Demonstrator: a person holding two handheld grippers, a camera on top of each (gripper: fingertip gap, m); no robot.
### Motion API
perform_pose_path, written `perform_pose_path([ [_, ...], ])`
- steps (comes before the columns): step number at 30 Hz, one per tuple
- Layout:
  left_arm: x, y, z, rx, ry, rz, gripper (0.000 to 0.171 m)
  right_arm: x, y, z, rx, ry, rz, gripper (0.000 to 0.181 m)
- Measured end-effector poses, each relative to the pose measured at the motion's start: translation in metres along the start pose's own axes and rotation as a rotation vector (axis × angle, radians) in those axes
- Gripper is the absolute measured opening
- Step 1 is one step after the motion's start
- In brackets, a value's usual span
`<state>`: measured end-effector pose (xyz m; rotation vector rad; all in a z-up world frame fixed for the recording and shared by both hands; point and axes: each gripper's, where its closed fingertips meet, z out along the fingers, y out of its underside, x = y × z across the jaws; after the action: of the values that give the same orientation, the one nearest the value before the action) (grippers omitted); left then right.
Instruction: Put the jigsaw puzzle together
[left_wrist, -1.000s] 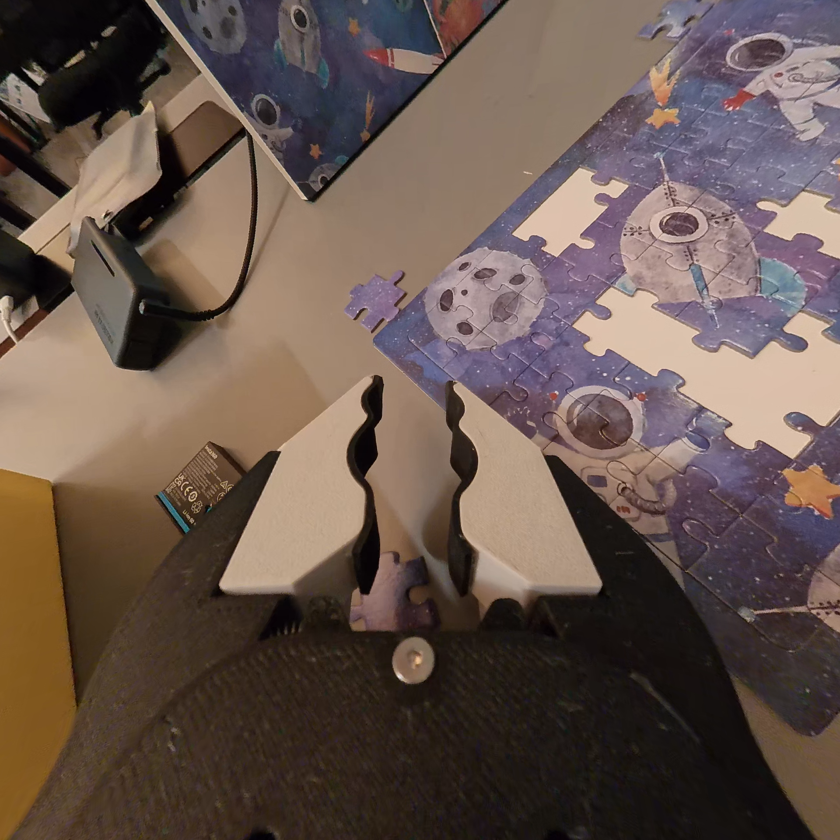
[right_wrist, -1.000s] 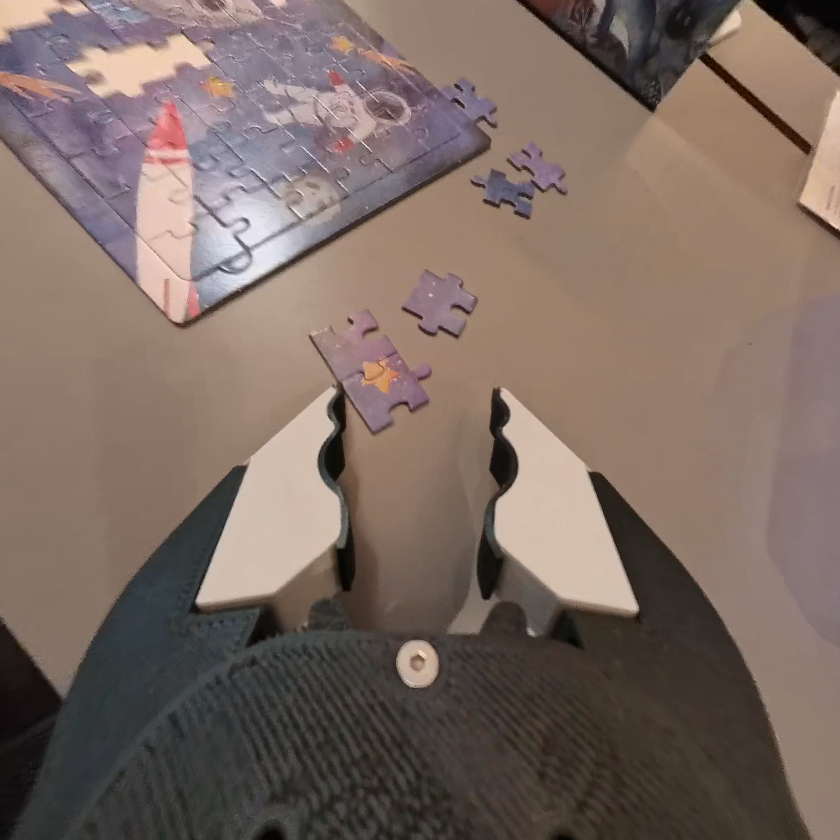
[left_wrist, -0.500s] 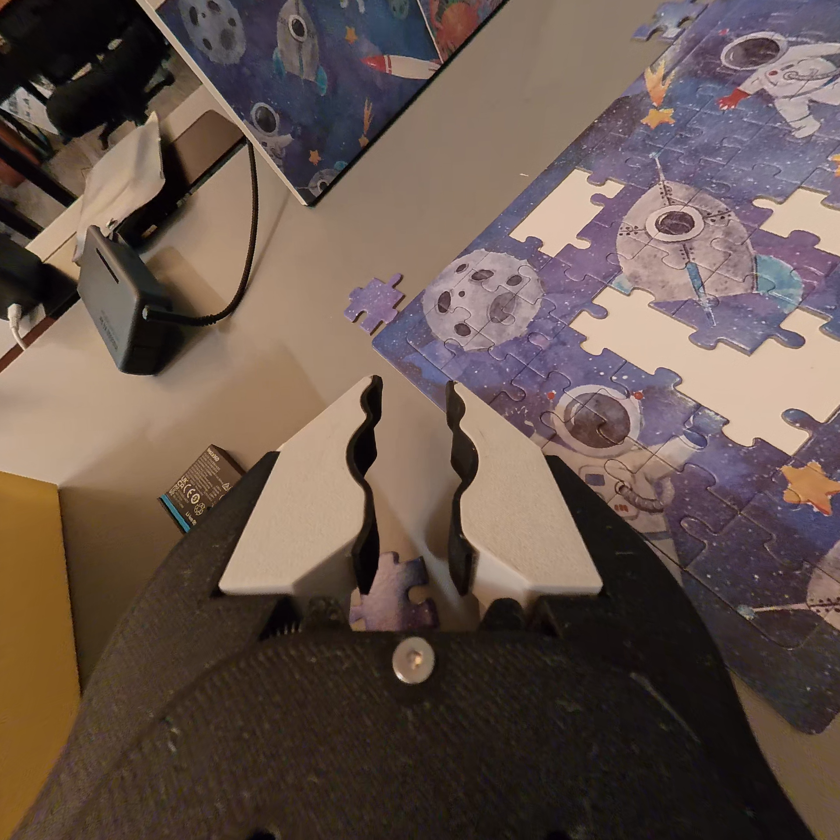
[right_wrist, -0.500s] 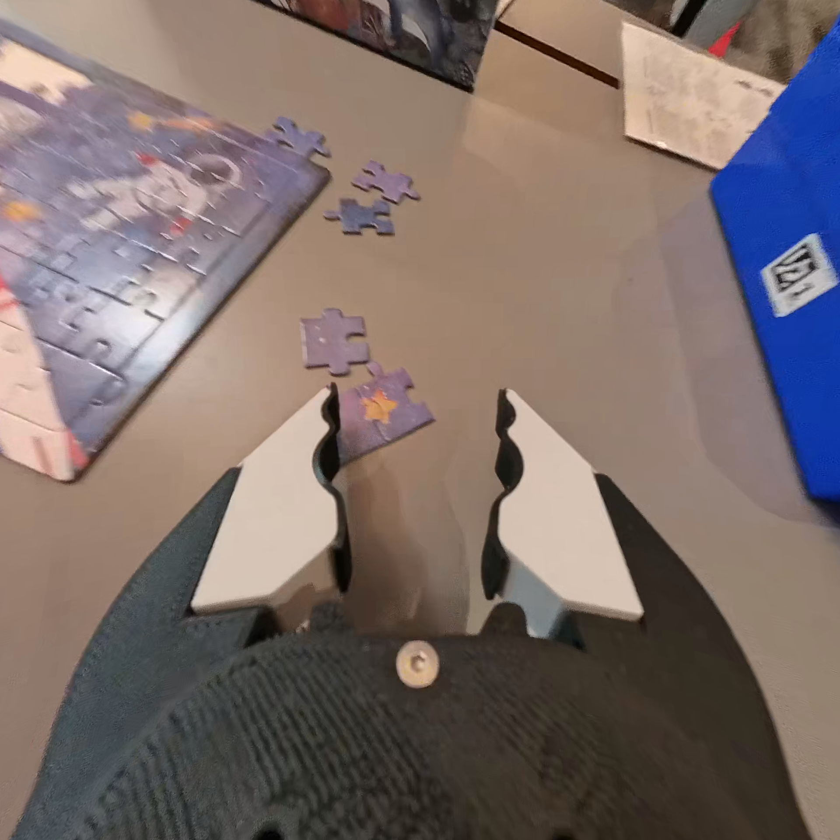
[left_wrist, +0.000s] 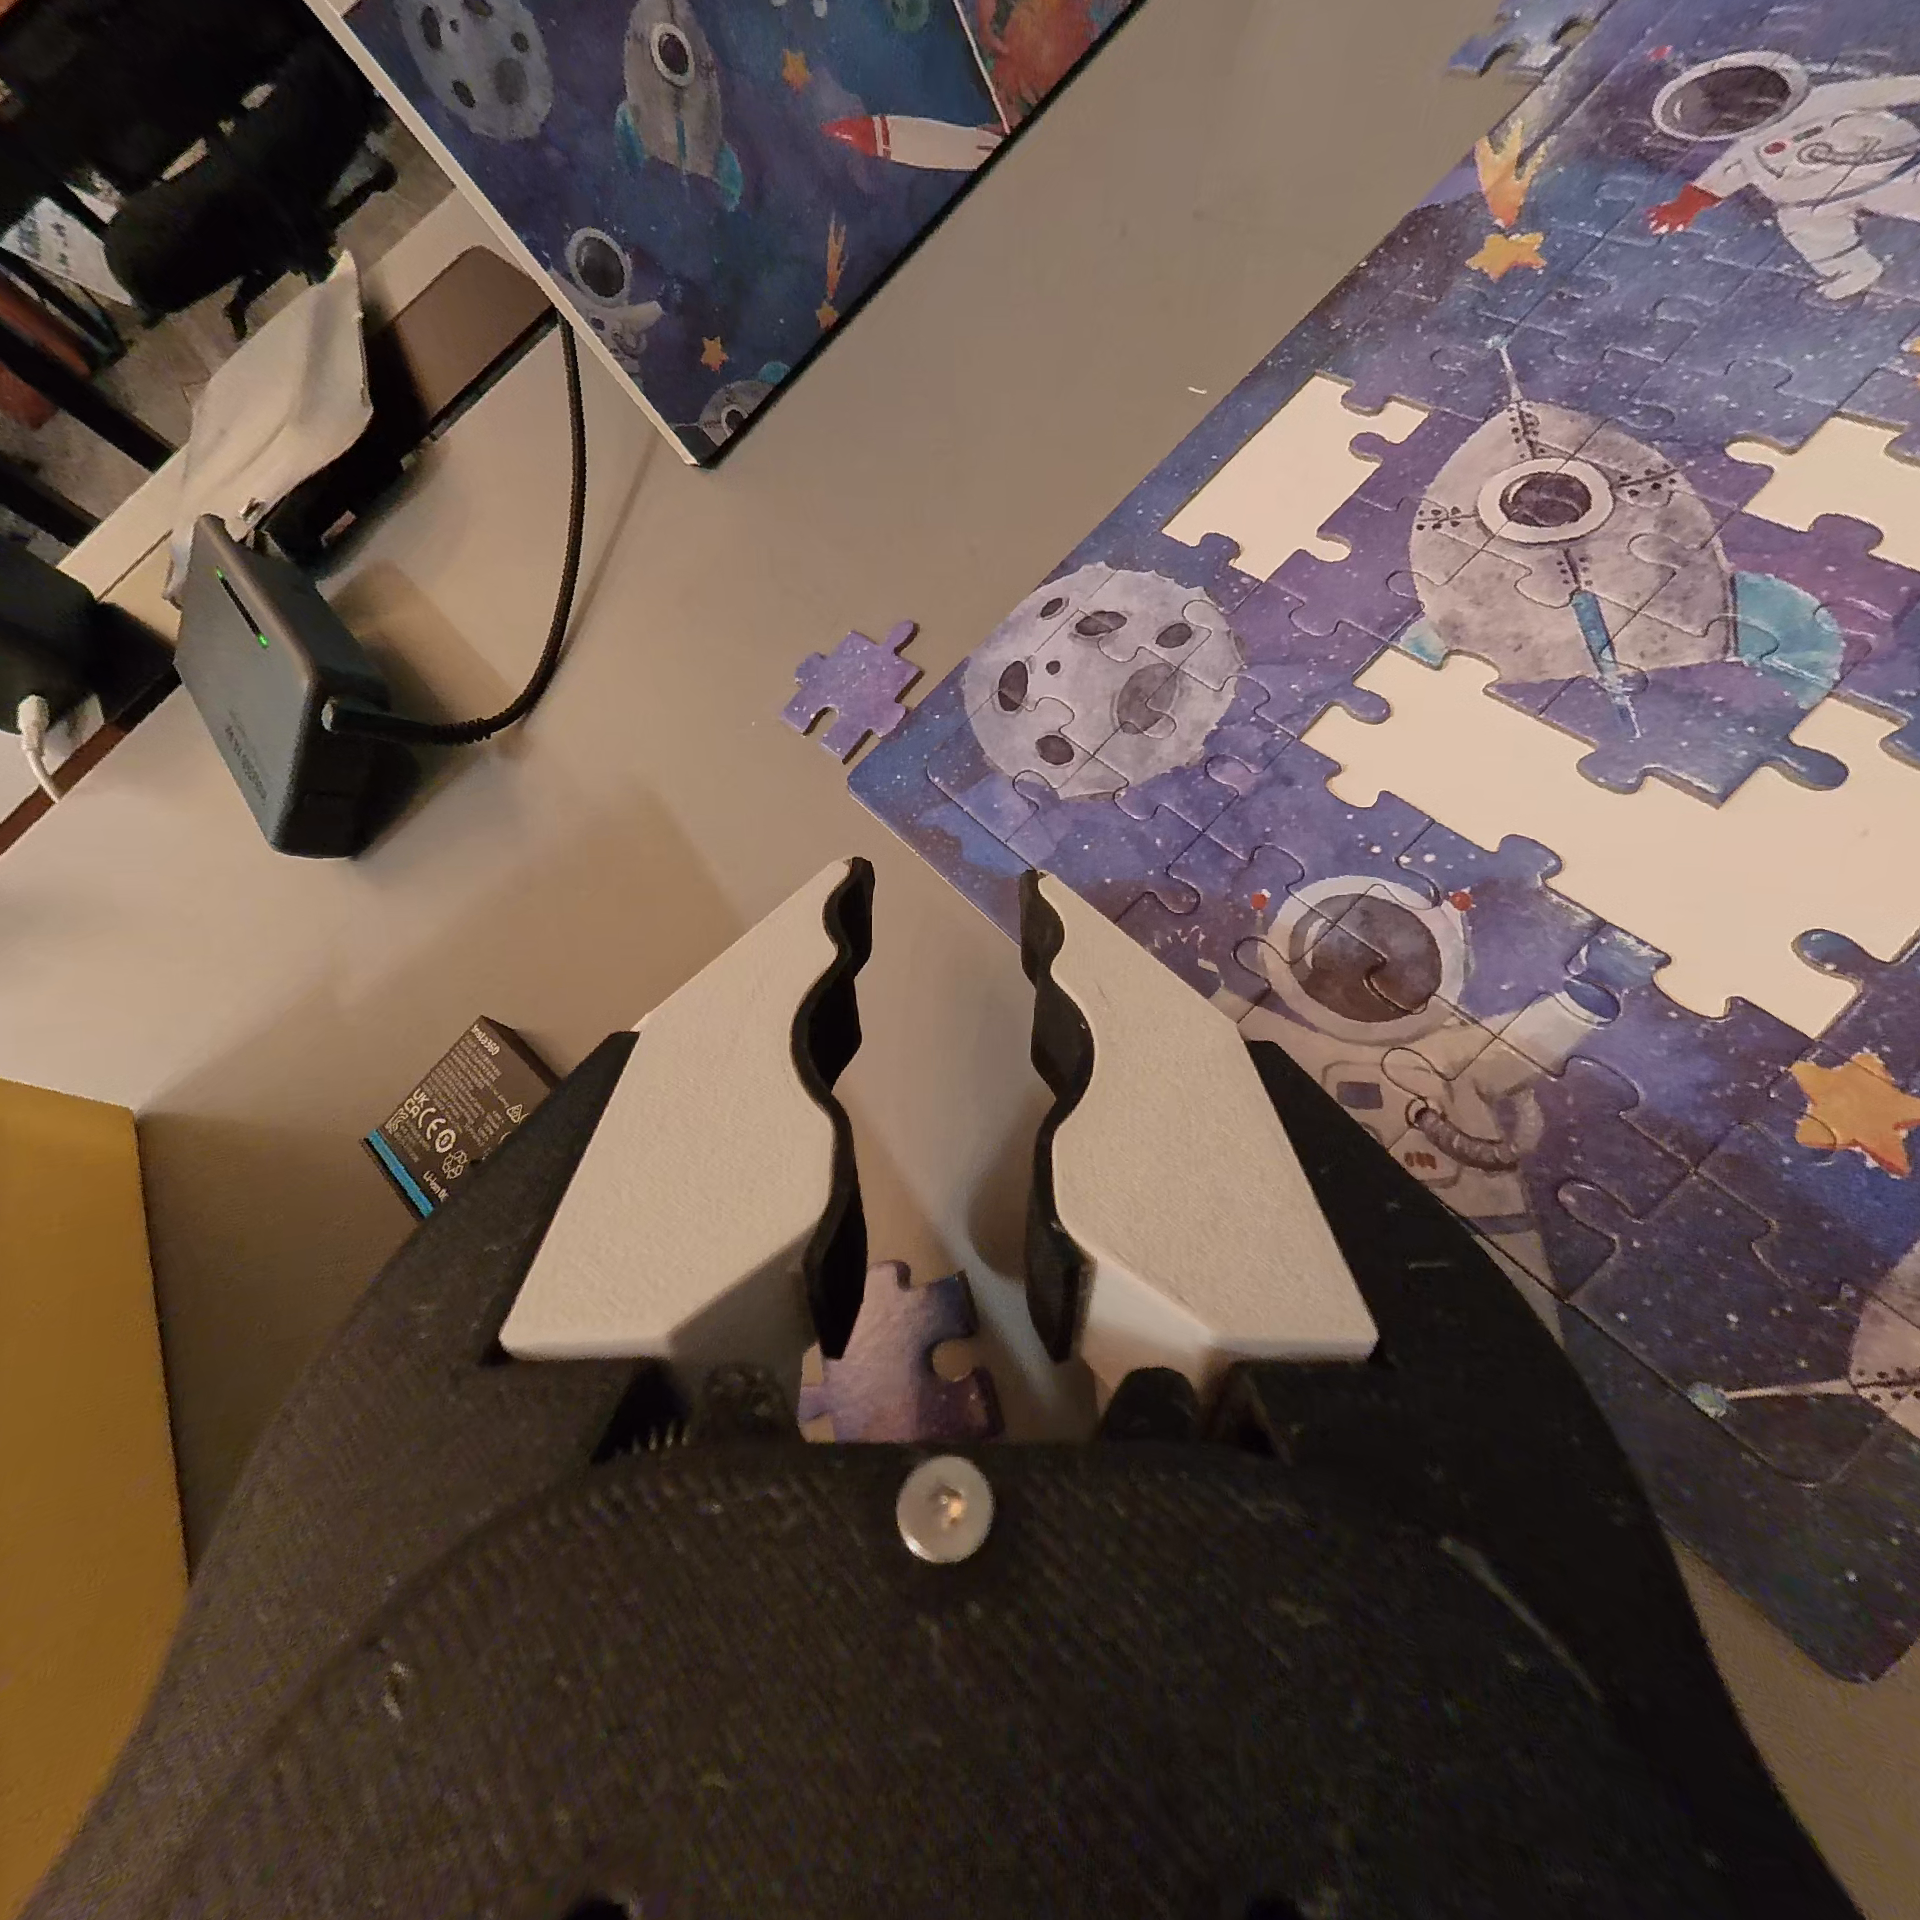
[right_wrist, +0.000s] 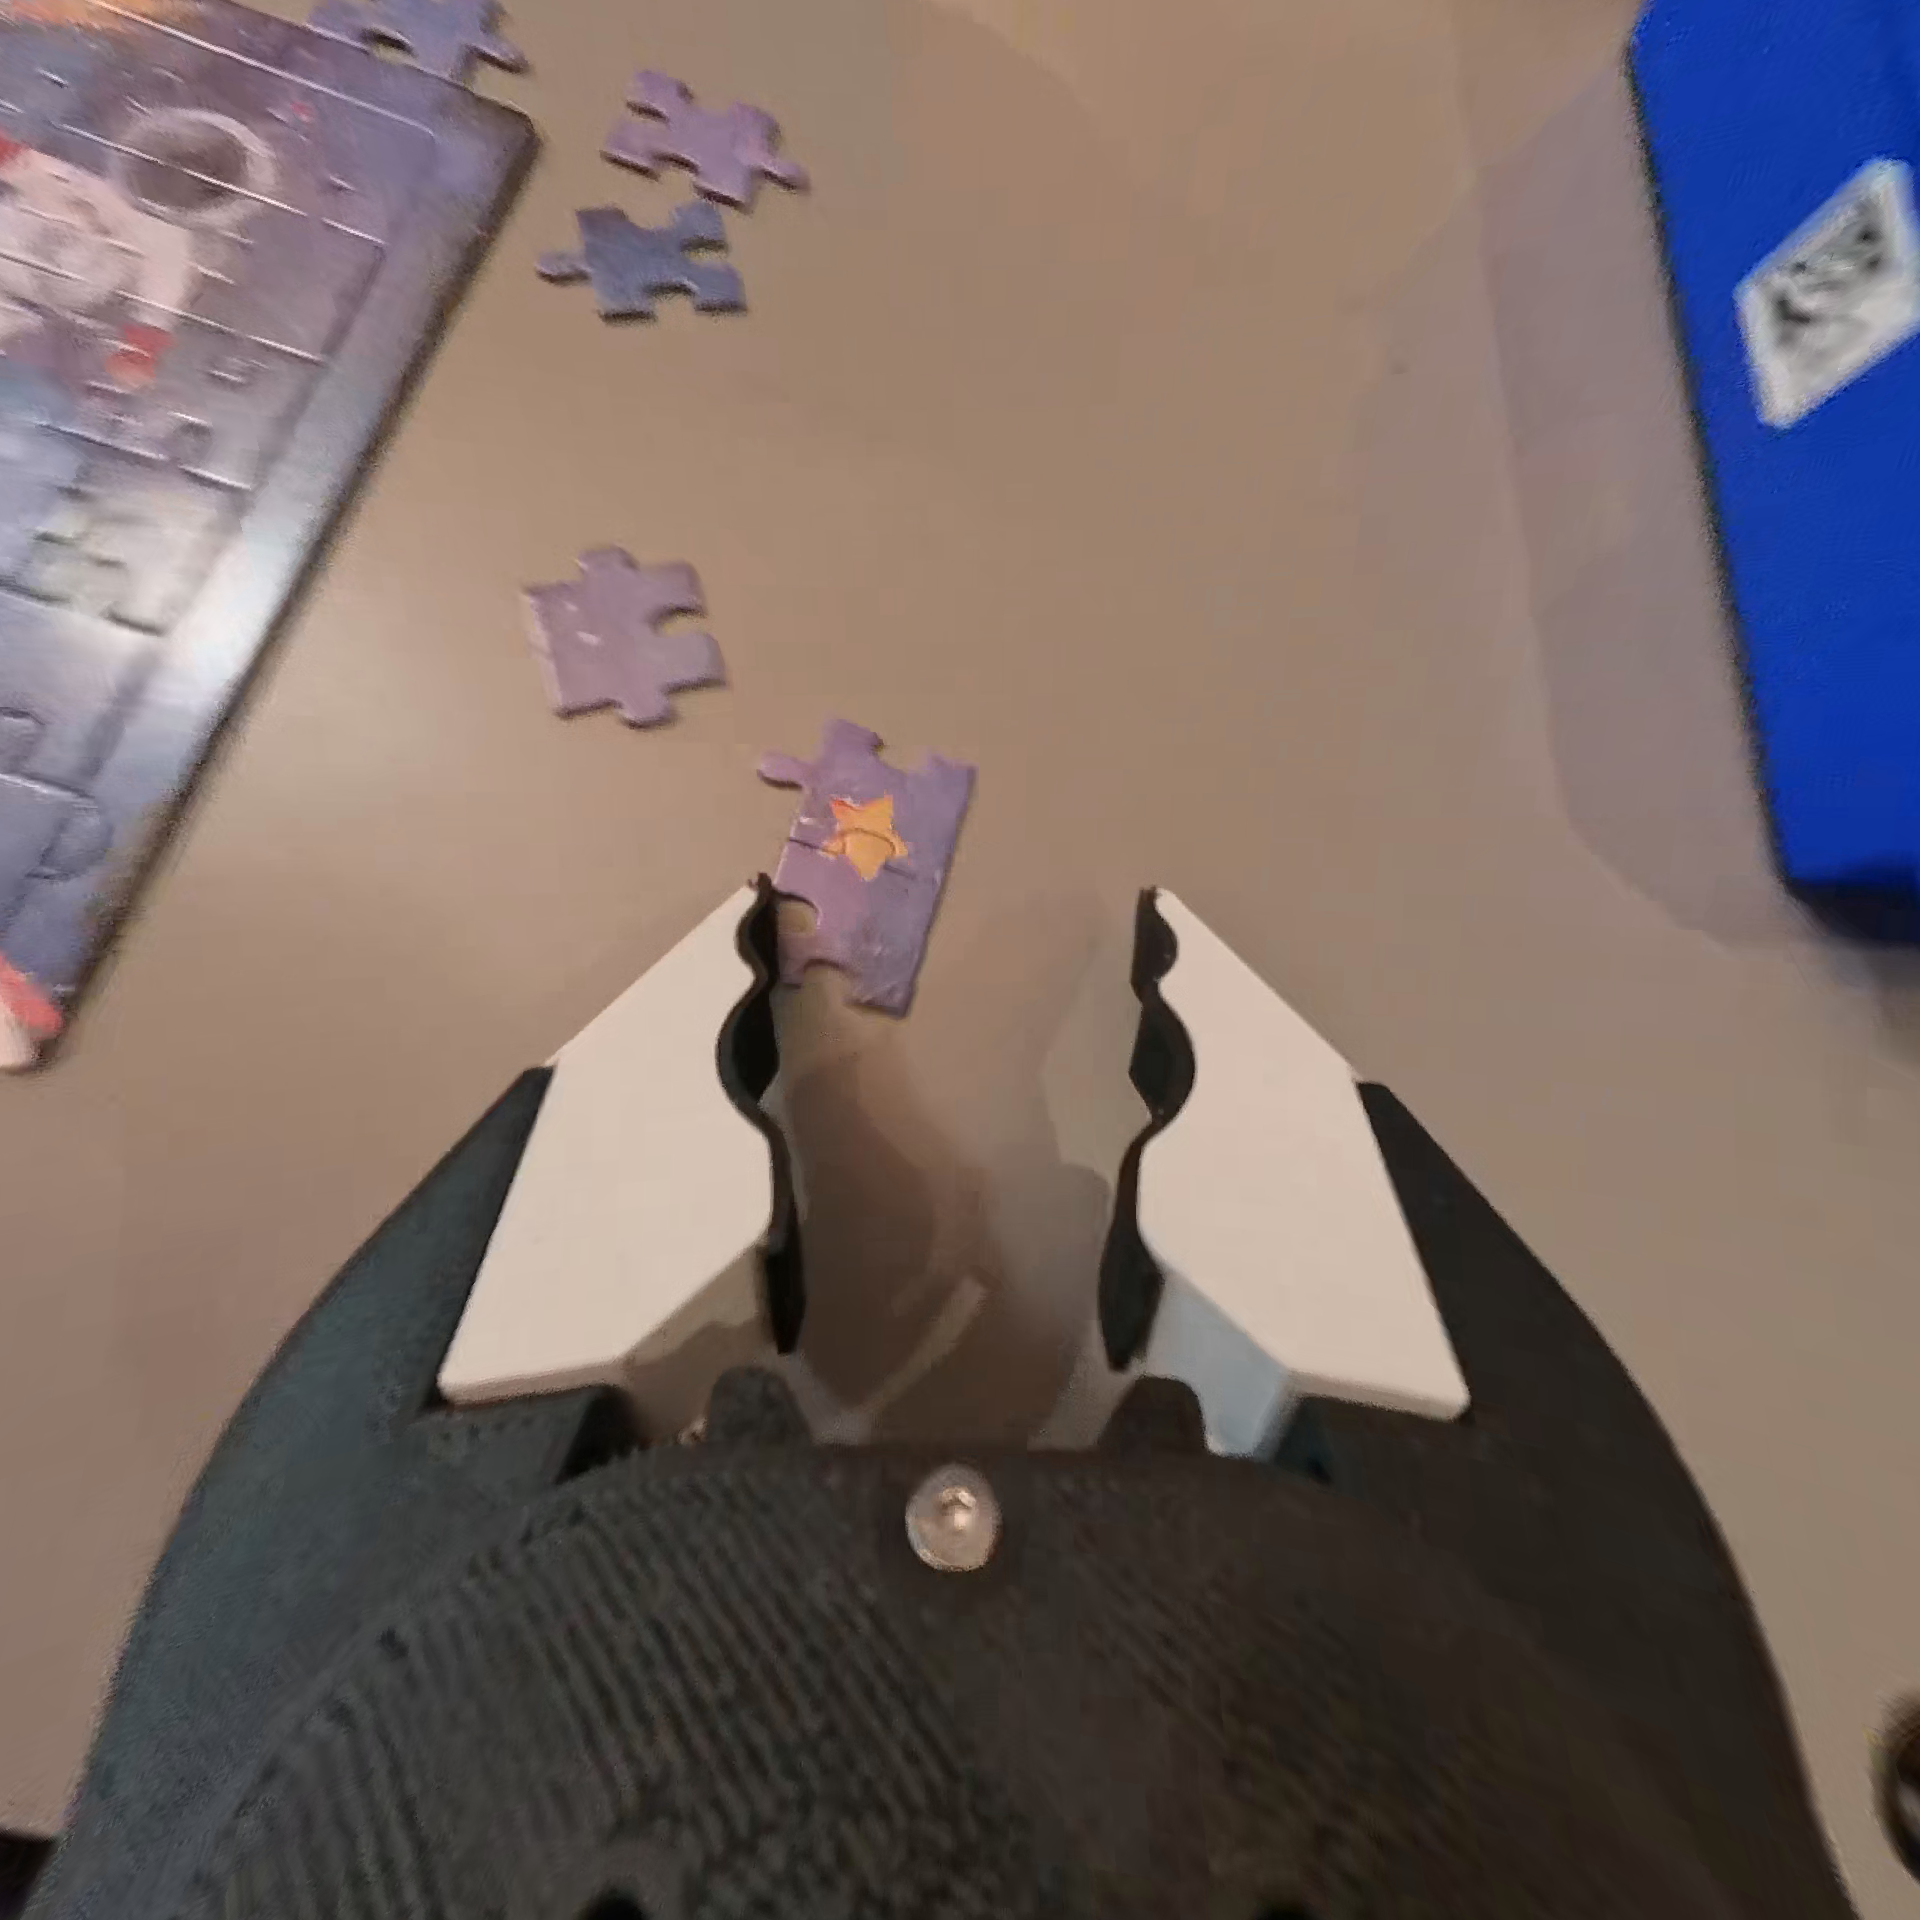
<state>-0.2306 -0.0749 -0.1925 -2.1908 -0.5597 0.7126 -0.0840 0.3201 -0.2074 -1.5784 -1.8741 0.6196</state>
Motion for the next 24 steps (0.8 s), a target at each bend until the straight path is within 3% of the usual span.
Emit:
perform_pose_path([
  [3, 0.000, 0.000, 0.000, -0.002, -0.001, 0.002, 0.026, 0.028, 0.008, -0.008, -0.013, 0.101, -0.009, 0.067],
  [7, 0.000, 0.001, 0.001, -0.007, -0.002, 0.002, 0.026, 0.004, -0.001, -0.004, 0.065, -0.111, 0.106, 0.066],
  [12, -0.001, 0.000, 0.001, -0.008, -0.001, 0.000, 0.026, 0.010, 0.002, 0.007, 0.036, -0.130, 0.042, 0.069],
  [22, -0.003, 0.001, 0.001, -0.013, -0.008, 0.000, 0.026, 0.017, 0.002, 0.008, -0.002, -0.265, -0.063, 0.029],
  [24, -0.003, 0.001, 0.002, -0.017, -0.012, 0.003, 0.026, 0.013, 0.000, 0.009, 0.006, -0.272, -0.071, 0.029],
])
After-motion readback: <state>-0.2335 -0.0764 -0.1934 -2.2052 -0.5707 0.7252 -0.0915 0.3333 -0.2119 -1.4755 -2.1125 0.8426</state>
